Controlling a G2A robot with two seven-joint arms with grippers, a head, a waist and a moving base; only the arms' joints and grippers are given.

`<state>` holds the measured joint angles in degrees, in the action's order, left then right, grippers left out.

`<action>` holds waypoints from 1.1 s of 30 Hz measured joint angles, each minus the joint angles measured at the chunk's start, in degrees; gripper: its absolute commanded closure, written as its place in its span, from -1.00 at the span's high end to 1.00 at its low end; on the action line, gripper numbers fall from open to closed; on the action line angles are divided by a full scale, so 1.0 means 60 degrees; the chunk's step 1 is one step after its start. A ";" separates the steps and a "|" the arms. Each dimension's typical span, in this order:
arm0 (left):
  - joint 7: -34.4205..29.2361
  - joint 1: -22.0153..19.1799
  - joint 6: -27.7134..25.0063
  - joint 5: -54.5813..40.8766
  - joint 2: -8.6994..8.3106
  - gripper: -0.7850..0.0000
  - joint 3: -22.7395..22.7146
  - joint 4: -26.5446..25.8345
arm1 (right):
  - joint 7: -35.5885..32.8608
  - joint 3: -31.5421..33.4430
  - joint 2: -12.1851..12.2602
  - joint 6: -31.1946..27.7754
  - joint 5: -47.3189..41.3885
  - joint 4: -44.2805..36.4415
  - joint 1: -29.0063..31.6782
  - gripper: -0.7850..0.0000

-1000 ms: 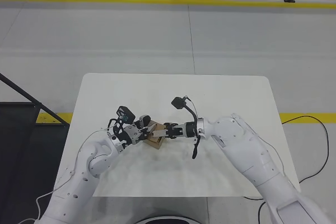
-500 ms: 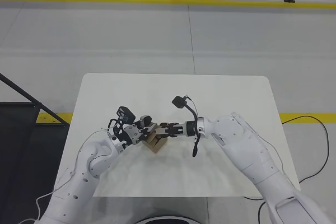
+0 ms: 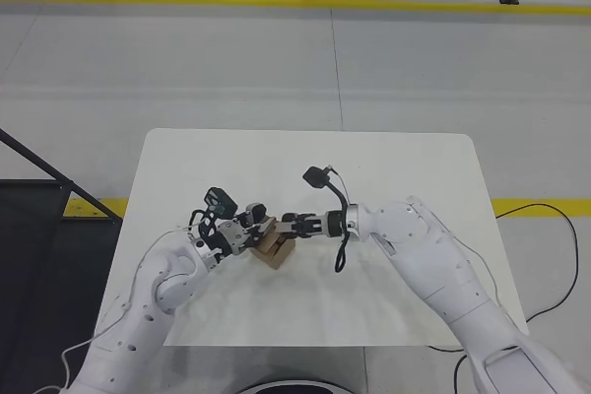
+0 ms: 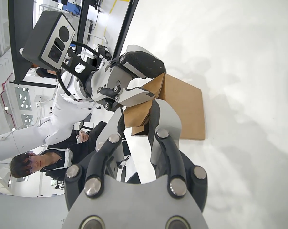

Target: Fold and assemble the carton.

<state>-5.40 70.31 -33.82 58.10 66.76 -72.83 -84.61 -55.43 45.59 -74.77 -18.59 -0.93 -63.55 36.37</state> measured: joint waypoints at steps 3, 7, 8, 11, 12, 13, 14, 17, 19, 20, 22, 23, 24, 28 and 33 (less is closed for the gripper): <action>0.0033 0.0055 -0.0016 -0.0013 -0.0020 -0.13 -0.0085 -0.0043 | 0.0051 0.0034 0.0002 0.0080 0.0096 -0.0024 0.0011 -0.51; 0.0041 0.0113 -0.0022 -0.0023 -0.0041 -0.13 -0.0158 -0.0112 | 0.0089 0.0082 0.0008 0.0154 0.0189 -0.0078 0.0037 -0.60; 0.0045 0.0125 -0.0022 -0.0025 -0.0045 -0.13 -0.0170 -0.0129 | 0.0096 0.0094 0.0010 0.0168 0.0209 -0.0091 0.0044 -0.66; 0.0058 0.0159 -0.0015 -0.0032 -0.0055 -0.13 -0.0200 -0.0181 | 0.0108 0.0144 0.0019 0.0206 0.0259 -0.0141 0.0065 -0.69; 0.0058 0.0168 -0.0012 -0.0034 -0.0058 -0.13 -0.0207 -0.0193 | 0.0114 0.0160 0.0022 0.0216 0.0280 -0.0156 0.0071 -0.68; 0.0060 0.0175 -0.0009 -0.0037 -0.0062 -0.14 -0.0220 -0.0208 | 0.0135 0.0184 0.0028 0.0245 0.0329 -0.0171 0.0074 -0.66; 0.0066 0.0180 -0.0007 -0.0045 -0.0065 -0.14 -0.0234 -0.0212 | 0.0166 0.0205 0.0033 0.0282 0.0378 -0.0185 0.0076 -0.64; 0.0073 0.0187 -0.0001 -0.0079 -0.0075 -0.14 -0.0275 -0.0179 | 0.0173 0.0268 0.0051 0.0355 0.0471 -0.0256 0.0093 -0.47; 0.0049 0.0179 0.0011 -0.0084 -0.0079 -0.14 -0.0280 -0.0127 | 0.0149 0.0314 0.0064 0.0390 0.0514 -0.0297 0.0102 -0.12; 0.0046 0.0174 0.0014 -0.0092 -0.0079 -0.14 -0.0280 -0.0100 | 0.0143 0.0331 0.0070 0.0407 0.0544 -0.0319 0.0104 -0.04; 0.0052 0.0157 0.0027 -0.0124 -0.0080 -0.15 -0.0282 -0.0022 | 0.0170 0.0365 0.0083 0.0478 0.0656 -0.0392 0.0123 0.58; 0.0058 0.0150 0.0036 -0.0144 -0.0080 -0.15 -0.0287 0.0014 | 0.0191 0.0381 0.0090 0.0511 0.0693 -0.0434 0.0142 0.78; 0.0066 0.0141 0.0039 -0.0161 -0.0080 -0.15 -0.0290 0.0048 | 0.0204 0.0400 0.0097 0.0537 0.0725 -0.0481 0.0166 0.93; 0.0119 0.0130 0.0071 -0.0221 -0.0083 -0.15 -0.0313 0.0176 | 0.0296 0.0555 0.0156 0.0573 0.0861 -0.0707 0.0331 1.00; 0.0281 0.0211 0.0086 -0.0384 -0.0109 -0.15 -0.0498 0.0246 | 0.0450 0.0800 0.0262 0.0587 0.1124 -0.1133 0.0614 1.00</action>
<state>-3.71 71.57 -33.31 55.79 66.11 -75.82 -83.13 -52.73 50.39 -73.20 -15.06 5.82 -70.35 40.06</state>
